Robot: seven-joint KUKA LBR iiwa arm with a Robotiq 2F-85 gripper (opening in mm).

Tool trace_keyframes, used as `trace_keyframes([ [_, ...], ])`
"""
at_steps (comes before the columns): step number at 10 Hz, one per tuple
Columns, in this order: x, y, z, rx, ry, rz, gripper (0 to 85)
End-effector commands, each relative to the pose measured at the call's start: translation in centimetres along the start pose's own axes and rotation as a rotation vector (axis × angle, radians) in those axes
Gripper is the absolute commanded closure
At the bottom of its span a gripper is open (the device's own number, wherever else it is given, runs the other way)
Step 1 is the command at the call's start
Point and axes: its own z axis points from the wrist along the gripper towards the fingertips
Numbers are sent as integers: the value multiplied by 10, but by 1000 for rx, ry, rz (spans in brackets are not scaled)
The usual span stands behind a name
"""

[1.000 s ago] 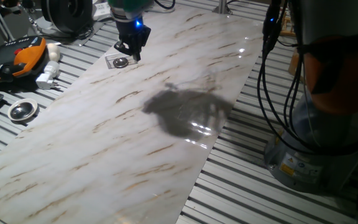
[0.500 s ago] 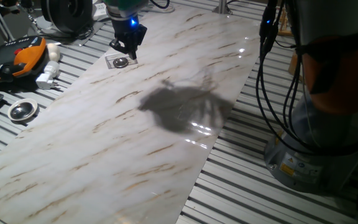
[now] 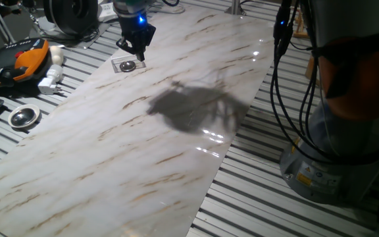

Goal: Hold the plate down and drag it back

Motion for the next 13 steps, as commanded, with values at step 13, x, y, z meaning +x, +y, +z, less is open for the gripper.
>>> trace_keyframes([
  [13, -1, 0, 2, 55, -9, 172, 850],
])
